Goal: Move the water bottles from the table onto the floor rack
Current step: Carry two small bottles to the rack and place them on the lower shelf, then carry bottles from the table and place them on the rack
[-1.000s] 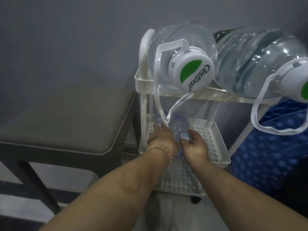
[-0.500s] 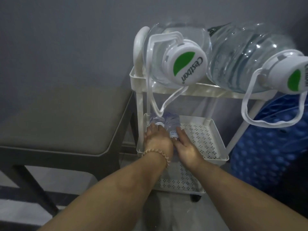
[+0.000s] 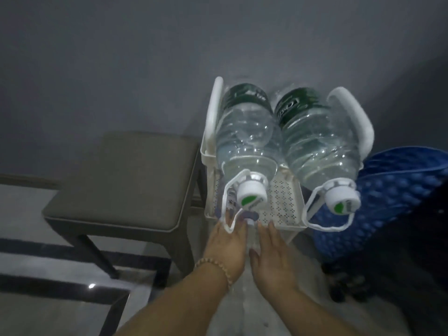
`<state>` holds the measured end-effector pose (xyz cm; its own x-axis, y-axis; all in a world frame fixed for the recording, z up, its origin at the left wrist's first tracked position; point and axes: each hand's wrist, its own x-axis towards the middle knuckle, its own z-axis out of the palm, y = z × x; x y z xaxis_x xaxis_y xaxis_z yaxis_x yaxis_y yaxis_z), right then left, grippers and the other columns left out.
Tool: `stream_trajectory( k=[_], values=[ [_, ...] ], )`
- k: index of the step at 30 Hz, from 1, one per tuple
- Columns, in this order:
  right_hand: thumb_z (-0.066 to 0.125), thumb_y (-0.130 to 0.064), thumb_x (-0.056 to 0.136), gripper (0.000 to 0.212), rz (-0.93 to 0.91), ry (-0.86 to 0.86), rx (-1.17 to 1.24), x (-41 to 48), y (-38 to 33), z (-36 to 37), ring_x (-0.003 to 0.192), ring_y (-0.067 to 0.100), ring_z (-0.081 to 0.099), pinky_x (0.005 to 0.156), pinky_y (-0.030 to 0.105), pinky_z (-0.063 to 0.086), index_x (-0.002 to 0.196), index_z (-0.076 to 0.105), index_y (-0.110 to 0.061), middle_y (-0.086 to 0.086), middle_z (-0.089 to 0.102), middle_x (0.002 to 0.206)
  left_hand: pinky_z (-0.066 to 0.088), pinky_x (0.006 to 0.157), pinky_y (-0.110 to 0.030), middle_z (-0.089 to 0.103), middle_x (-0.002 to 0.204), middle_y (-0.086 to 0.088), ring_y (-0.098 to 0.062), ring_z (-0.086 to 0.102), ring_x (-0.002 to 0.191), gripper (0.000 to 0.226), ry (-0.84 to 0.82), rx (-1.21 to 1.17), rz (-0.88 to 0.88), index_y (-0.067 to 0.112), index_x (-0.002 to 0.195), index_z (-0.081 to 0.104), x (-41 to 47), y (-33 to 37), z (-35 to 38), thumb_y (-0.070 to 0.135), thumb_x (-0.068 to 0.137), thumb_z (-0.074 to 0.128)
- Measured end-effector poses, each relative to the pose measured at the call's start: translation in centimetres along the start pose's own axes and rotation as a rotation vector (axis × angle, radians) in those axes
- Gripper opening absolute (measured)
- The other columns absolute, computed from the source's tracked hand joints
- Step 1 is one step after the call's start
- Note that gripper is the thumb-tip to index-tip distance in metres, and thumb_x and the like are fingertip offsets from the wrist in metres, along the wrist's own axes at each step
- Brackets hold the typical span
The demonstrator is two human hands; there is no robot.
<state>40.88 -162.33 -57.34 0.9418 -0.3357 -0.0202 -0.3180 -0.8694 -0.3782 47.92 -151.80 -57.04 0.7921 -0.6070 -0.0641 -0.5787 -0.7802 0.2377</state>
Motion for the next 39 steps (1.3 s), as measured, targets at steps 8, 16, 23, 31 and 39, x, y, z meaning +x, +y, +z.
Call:
stream_trajectory(
  k=[8, 16, 23, 31, 39],
  values=[
    [0.049, -0.026, 0.088, 0.09, 0.006, -0.193, 0.025, -14.9, -10.1, -14.6, 0.148, 0.017, -0.007, 0.118, 0.037, 0.003, 0.143, -0.022, -0.031, -0.001, -0.03, 0.151, -0.007, 0.112, -0.051, -0.016, 0.157, -0.013, -0.033, -0.014, 0.143, 0.072, -0.118, 0.114, -0.199, 0.015, 0.149, -0.01, -15.1, 7.7, -18.0, 0.03, 0.095, 0.034],
    [0.083, -0.021, 0.059, 0.085, -0.449, -0.026, -0.121, -23.2, -25.4, -33.3, 0.133, 0.035, 0.044, 0.105, 0.056, 0.032, 0.138, 0.051, -0.014, 0.019, 0.043, 0.146, -0.002, 0.113, -0.049, -0.015, 0.157, -0.014, -0.031, -0.009, 0.144, 0.088, 0.115, 0.17, -0.537, 0.021, 0.145, -0.02, -32.6, 8.2, -38.5, 0.04, 0.089, 0.045],
    [0.072, -0.017, 0.07, 0.087, -0.721, 0.161, -0.045, -37.2, -41.3, -38.8, 0.143, 0.033, 0.025, 0.111, 0.059, 0.02, 0.147, 0.033, -0.024, 0.015, 0.025, 0.157, -0.007, 0.111, -0.053, -0.023, 0.155, -0.015, -0.033, -0.016, 0.143, 0.077, 0.246, 0.292, -0.776, 0.02, 0.147, -0.016, -54.4, 7.0, -50.2, 0.024, 0.094, 0.039],
    [0.066, -0.023, 0.084, 0.077, -0.882, 0.138, 0.394, -64.5, -62.5, -40.5, 0.145, 0.029, 0.014, 0.116, 0.053, 0.012, 0.147, 0.021, -0.03, 0.007, 0.014, 0.16, -0.002, 0.111, -0.055, -0.007, 0.158, -0.014, -0.036, -0.004, 0.143, 0.083, 0.461, 0.531, -0.979, 0.02, 0.149, 0.002, -90.6, 5.9, -60.4, 0.025, 0.088, 0.057],
    [0.062, -0.033, 0.085, 0.078, -1.146, -0.042, 0.259, -79.7, -75.8, -37.2, 0.145, 0.025, 0.016, 0.117, 0.042, 0.014, 0.148, 0.017, -0.029, 0.006, 0.015, 0.16, -0.001, 0.113, -0.052, -0.009, 0.158, -0.014, -0.036, -0.005, 0.144, 0.077, 0.426, 0.482, -1.303, 0.021, 0.15, -0.002, -111.9, 0.6, -61.8, 0.024, 0.091, 0.047]
  ],
)
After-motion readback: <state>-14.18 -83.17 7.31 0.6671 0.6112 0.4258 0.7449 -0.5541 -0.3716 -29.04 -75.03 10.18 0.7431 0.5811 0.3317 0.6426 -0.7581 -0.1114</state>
